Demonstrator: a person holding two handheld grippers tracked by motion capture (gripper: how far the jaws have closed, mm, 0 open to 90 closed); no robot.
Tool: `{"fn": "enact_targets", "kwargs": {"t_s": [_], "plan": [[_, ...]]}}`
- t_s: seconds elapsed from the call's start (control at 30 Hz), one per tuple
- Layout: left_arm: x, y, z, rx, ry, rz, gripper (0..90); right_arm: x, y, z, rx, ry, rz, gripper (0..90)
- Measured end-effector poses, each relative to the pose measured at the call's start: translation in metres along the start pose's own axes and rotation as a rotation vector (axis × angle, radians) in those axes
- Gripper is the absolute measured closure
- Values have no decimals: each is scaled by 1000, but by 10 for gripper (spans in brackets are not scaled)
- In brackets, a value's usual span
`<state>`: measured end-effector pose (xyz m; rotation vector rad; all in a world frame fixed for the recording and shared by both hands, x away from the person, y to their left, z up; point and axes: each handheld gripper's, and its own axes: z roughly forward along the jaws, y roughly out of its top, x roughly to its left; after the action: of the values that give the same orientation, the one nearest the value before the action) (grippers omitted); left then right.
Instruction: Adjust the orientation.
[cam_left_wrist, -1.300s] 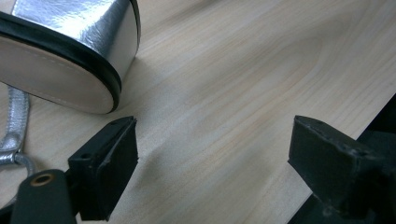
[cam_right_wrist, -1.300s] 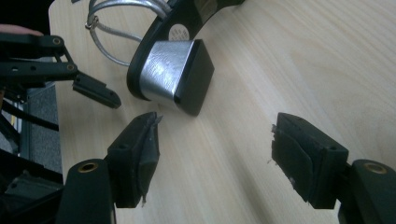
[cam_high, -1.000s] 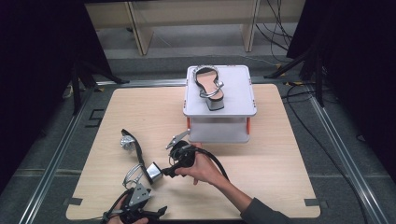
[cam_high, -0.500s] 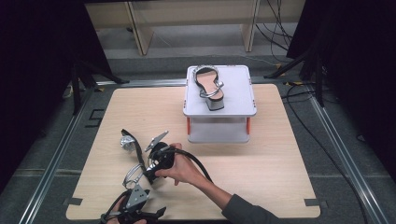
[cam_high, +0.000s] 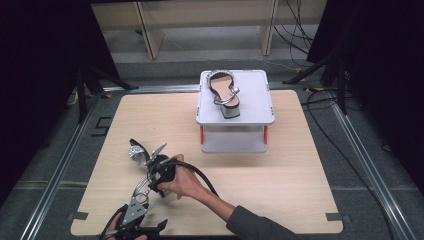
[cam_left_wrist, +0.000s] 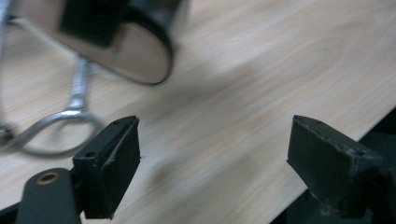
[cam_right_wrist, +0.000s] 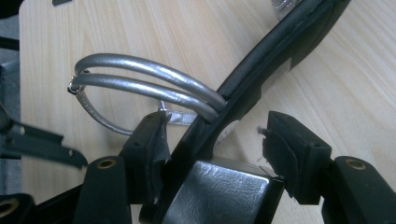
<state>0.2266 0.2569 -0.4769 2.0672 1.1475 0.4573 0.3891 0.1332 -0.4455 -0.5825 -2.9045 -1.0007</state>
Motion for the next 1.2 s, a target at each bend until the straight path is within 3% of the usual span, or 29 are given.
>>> {"fn": "enact_targets", "kwargs": {"t_s": [0.1,0.2,0.27,0.4,0.53,0.73,0.8,0.83,0.87,0.9,0.93,0.97,1.0,1.03,1.1,1.13,1.2], "plan": [[6,-4,-6,-17,10,-41,169,-7,-1,-3,-6,30,49,426],[10,-7,-9,-13,39,-40,168,-15,-5,-7,-13,57,77,433],[11,-7,-10,-6,38,-18,167,-18,-11,-12,-13,88,91,437],[6,-7,-9,-32,23,-50,167,-28,-29,-29,-5,125,135,444],[8,-7,-8,-13,35,-27,167,-33,-49,-45,8,136,126,452],[5,-6,-7,-33,19,-46,166,-33,-71,-64,18,170,143,470],[6,-6,-8,-26,16,-35,166,-35,-76,-68,13,205,172,478],[9,-6,-10,4,18,-2,166,-39,-79,-68,-2,233,186,479],[6,-6,-8,-30,15,-37,166,-41,-81,-69,-12,240,201,479],[6,-6,-7,-34,13,-40,166,-45,-82,-70,-21,247,211,482],[5,-6,-7,-33,13,-39,166,-48,-83,-73,-32,256,219,586],[6,-6,-7,-21,25,-31,166,-49,-84,-76,-45,273,230,597],[7,-6,-7,-9,30,-14,166,-52,-85,-82,-57,231,225,609],[5,-6,-7,-25,15,-41,166,-55,-86,-86,-66,210,213,616],[5,-6,-6,-31,15,-36,165,-61,-91,-93,-67,156,226,617],[6,-6,-5,-11,22,-19,165,-64,-92,-96,-69,139,221,618],[4,-5,-6,-25,6,-37,165,-69,-96,-97,-55,114,245,595]]}}
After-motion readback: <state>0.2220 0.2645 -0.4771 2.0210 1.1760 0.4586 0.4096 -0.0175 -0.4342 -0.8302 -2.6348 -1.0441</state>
